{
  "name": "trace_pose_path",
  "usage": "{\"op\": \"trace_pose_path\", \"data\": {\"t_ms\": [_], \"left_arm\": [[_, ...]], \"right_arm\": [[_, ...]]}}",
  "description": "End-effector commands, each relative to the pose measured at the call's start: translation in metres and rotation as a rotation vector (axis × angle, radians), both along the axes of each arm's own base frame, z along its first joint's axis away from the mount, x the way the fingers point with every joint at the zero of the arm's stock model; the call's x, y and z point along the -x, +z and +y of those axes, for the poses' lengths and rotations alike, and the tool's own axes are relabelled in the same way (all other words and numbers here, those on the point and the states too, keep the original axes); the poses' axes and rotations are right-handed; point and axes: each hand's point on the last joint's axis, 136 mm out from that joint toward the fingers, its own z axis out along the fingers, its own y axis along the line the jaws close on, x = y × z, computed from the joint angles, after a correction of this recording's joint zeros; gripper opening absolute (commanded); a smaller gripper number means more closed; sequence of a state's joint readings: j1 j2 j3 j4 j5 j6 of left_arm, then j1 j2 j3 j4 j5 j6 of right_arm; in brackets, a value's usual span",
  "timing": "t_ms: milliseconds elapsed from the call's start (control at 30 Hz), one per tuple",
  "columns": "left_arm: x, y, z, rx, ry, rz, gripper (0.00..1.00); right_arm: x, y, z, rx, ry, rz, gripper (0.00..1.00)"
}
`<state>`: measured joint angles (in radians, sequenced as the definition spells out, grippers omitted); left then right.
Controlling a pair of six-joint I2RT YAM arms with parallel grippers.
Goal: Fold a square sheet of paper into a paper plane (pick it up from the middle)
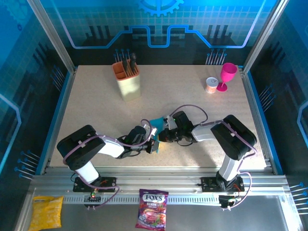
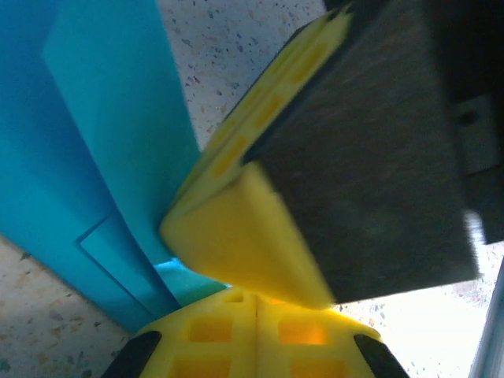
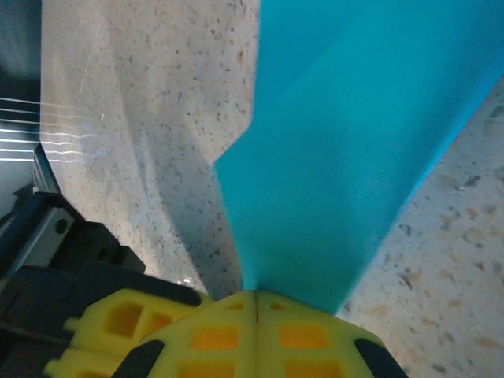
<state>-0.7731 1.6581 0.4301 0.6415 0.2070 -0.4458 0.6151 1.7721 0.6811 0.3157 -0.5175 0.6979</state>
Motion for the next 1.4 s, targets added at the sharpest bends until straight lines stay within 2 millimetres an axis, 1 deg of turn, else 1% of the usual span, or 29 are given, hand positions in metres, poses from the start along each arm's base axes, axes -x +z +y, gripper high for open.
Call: {"op": "trace_pose_path", "data": {"t_ms": [0, 100, 167, 233, 333, 400, 433, 600, 733, 900, 1067, 1200, 1367], "left_arm": [[0.022, -0.041, 0.023, -0.113, 0.004, 0.131, 0.00], [0.024, -0.045, 0.024, -0.130, -0.001, 0.145, 0.00], [0.023, -0.046, 0.025, -0.141, -0.003, 0.150, 0.00], [0.024, -0.048, 0.025, -0.149, -0.009, 0.155, 0.00], [0.025, -0.048, 0.025, -0.152, -0.014, 0.156, 0.00], [0.026, -0.049, 0.025, -0.159, -0.019, 0.161, 0.00], [0.026, -0.050, 0.025, -0.161, -0.020, 0.163, 0.00], [0.027, -0.051, 0.025, -0.164, -0.029, 0.168, 0.00], [0.028, -0.051, 0.024, -0.161, -0.032, 0.170, 0.00], [0.028, -0.051, 0.023, -0.161, -0.036, 0.173, 0.00], [0.028, -0.052, 0.023, -0.162, -0.037, 0.179, 0.00], [0.030, -0.053, 0.023, -0.159, -0.042, 0.181, 0.00], [0.030, -0.054, 0.022, -0.159, -0.044, 0.186, 0.00]], "right_arm": [[-0.017, 0.001, 0.009, -0.016, 0.002, -0.019, 0.00], [-0.028, -0.003, 0.006, 0.009, -0.007, -0.007, 0.00], [-0.031, -0.008, 0.004, 0.044, -0.005, 0.014, 0.00], [-0.033, -0.011, 0.002, 0.070, -0.004, 0.029, 0.00], [-0.035, -0.011, 0.002, 0.074, -0.001, 0.032, 0.00], [-0.034, -0.014, -0.001, 0.084, 0.002, 0.042, 0.00], [-0.043, -0.006, 0.004, 0.072, 0.002, 0.020, 0.00], [-0.056, 0.001, 0.010, 0.067, 0.016, 0.008, 0.00], [-0.070, 0.002, 0.014, 0.068, 0.015, 0.008, 0.00], [-0.087, 0.000, 0.020, 0.072, 0.013, 0.016, 0.00], [-0.099, -0.015, 0.019, 0.100, -0.005, 0.042, 0.00], [-0.107, -0.027, 0.013, 0.108, -0.038, 0.067, 0.00], [-0.126, -0.031, 0.004, 0.104, -0.093, 0.094, 0.00]]}}
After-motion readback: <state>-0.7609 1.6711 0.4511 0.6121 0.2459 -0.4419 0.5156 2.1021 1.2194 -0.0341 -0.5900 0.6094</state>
